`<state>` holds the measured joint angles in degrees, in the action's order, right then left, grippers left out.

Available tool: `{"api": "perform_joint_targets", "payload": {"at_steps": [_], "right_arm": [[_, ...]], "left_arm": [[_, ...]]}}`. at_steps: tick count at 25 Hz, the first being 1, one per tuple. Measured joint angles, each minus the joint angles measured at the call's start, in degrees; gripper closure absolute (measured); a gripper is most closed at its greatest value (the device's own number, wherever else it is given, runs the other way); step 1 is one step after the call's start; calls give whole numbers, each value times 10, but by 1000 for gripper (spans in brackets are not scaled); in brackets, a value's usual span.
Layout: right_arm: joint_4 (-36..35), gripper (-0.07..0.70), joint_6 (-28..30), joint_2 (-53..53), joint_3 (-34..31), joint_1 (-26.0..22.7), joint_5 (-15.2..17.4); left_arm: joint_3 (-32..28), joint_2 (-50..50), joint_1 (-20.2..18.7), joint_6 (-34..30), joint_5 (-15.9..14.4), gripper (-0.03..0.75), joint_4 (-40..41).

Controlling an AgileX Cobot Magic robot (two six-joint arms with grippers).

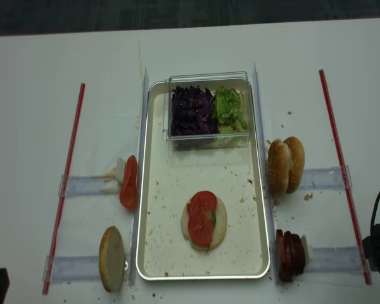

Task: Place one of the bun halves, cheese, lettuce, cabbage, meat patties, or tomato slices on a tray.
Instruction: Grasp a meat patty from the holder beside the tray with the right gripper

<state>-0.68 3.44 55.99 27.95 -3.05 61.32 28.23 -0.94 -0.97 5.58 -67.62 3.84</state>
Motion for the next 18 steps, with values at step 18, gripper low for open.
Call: {"api": "perform_joint_targets", "payload": {"at_steps": [18], "right_arm": [[-3,70,0,0,0,0,0]], "left_arm": [[0,0,0,0,0,243,0]]}}
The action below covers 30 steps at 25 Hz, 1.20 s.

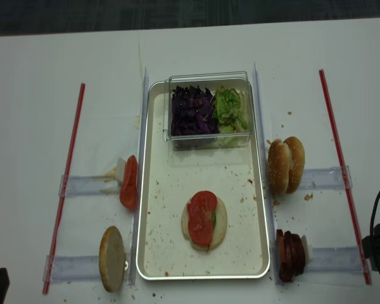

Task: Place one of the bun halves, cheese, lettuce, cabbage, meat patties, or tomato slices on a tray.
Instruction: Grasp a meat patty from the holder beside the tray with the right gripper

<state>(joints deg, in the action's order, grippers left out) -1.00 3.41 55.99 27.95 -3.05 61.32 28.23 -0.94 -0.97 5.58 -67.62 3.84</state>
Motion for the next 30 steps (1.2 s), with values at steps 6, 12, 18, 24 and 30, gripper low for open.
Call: {"api": "perform_joint_targets", "payload": {"at_steps": [6,12,18,24,30], "right_arm": [[-10,70,0,0,0,0,0],[-76,70,2,0,0,0,-15],[-78,70,3,0,0,0,-16],[-78,70,3,3,0,0,-16],[-76,70,-5,35,0,29,-21]], "left_arm": [[0,0,0,0,0,243,0],[0,0,0,0,0,243,0],[0,0,0,0,0,242,0],[0,0,0,0,0,243,0],[0,0,0,0,0,243,0]]}}
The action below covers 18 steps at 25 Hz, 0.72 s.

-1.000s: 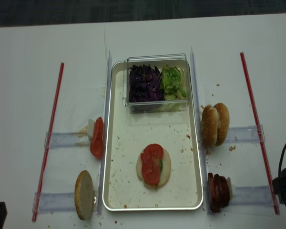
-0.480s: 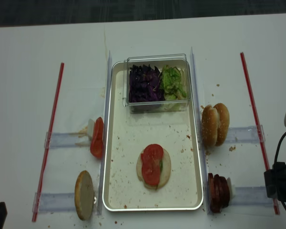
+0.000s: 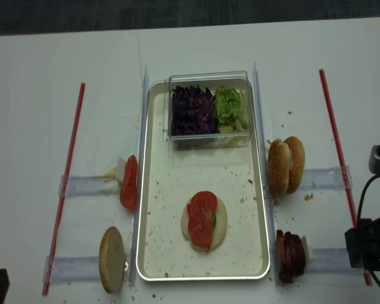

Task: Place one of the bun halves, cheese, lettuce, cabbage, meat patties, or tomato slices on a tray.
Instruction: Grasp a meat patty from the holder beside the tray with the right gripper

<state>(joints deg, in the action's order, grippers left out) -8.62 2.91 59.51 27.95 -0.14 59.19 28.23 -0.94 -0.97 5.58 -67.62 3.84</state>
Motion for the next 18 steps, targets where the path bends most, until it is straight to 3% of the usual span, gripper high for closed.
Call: {"api": "perform_joint_targets", "payload": {"at_steps": [12,18], "right_arm": [[2,70,-125,34,2,168,-62],[4,70,-194,63,42,266,-79]], "left_arm": [[0,0,0,0,0,243,0],[0,0,0,0,0,243,0]]}}
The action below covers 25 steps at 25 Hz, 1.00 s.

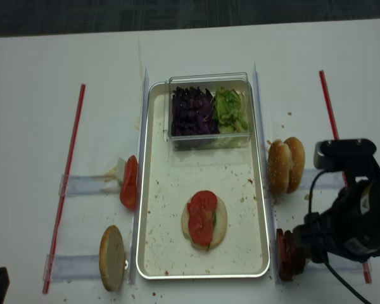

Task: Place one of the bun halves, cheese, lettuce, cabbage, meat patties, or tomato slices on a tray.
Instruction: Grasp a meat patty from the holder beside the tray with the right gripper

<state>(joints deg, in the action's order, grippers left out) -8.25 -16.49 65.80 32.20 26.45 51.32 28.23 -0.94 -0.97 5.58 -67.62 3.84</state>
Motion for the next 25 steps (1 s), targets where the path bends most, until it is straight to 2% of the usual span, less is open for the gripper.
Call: {"api": "perform_joint_targets", "payload": {"at_steps": [6,13,20,25], "right_arm": [[16,72,-75,45,50,82,-8],[21,72,-127,105,56,158,-54],[22,76,-141,141,56,179,-68],[23,127,-142,145,56,179,-73]], "left_arm": [[0,0,0,0,0,243,0],[0,0,0,0,0,243,0],[0,0,0,0,0,243,0],[0,0,0,0,0,242,0]]}}
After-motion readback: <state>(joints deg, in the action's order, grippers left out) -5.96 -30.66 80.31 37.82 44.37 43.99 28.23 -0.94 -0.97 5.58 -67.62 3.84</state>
